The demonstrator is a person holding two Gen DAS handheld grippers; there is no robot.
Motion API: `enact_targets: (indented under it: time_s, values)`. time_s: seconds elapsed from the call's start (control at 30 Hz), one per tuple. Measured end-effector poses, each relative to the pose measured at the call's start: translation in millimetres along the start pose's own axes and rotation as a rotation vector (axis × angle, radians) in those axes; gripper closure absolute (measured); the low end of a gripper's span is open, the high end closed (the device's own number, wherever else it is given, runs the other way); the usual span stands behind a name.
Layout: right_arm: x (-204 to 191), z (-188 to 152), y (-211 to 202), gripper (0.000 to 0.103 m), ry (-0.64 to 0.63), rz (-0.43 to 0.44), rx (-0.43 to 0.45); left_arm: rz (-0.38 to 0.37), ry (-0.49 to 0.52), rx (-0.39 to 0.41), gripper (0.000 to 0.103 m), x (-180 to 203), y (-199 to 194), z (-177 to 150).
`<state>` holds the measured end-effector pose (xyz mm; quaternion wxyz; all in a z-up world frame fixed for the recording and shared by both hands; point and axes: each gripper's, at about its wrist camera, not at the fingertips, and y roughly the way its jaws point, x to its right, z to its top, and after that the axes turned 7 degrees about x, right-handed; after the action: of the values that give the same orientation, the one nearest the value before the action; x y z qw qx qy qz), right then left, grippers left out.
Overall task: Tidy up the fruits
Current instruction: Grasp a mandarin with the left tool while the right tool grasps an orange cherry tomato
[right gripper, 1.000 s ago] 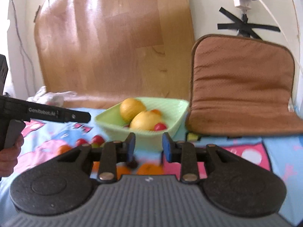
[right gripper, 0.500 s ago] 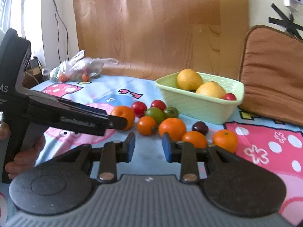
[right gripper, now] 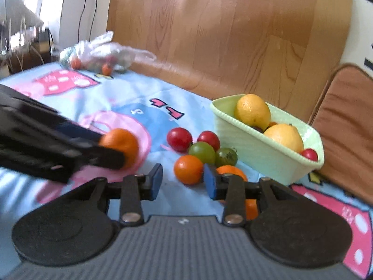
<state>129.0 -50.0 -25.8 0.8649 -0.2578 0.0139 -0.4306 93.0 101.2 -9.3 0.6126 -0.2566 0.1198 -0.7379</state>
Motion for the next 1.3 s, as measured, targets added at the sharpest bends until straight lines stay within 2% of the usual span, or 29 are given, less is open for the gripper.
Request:
enact_targets:
  time_s: [0.1,0.13,0.23,0.43,0.57,0.7,0.87,0.97,1.03,1.13,1.2,1.3]
  values:
    - [2,0,6,0.065,-0.008,-0.01,-0.02,0.003,-0.002,-0.002,0.066,0,-7,-7]
    - [2,1,6,0.071,-0.006,-0.018,-0.02,0.004,-0.003,-0.002,0.066,0,-8,-8]
    - [3,-3,-5,0.071,0.004,-0.044,-0.018,0.002,-0.014,-0.004,0.066,2,-12,-12]
    - [-6,-23,-56,0.071,0.069,-0.006,0.015,-0.041,0.029,0.021,0.068,22,-24,-16]
    - [-6,-40,-92,0.071,0.114,-0.02,0.029,-0.091,0.057,0.032,0.068,39,-30,-17]
    - [1,-54,-113,0.071,0.168,-0.052,0.022,-0.036,0.124,0.049,0.067,53,-26,-21]
    - [4,-60,-119,0.071,0.193,-0.069,0.018,-0.009,0.136,0.053,0.066,51,-21,-19]
    - [2,-60,-117,0.07,0.194,-0.067,0.018,-0.007,0.134,0.036,0.055,50,-16,-19]
    - [0,-59,-116,0.069,0.188,-0.07,0.02,-0.014,0.133,0.027,0.053,49,-11,-19]
    - [1,-60,-114,0.068,0.196,-0.072,0.011,-0.01,0.143,0.023,0.053,52,-7,-19]
    - [3,-61,-115,0.068,0.207,-0.069,0.01,-0.015,0.148,0.022,0.059,55,-6,-20]
    - [2,-62,-116,0.07,0.209,-0.066,0.006,-0.008,0.159,0.029,0.06,58,-9,-22]
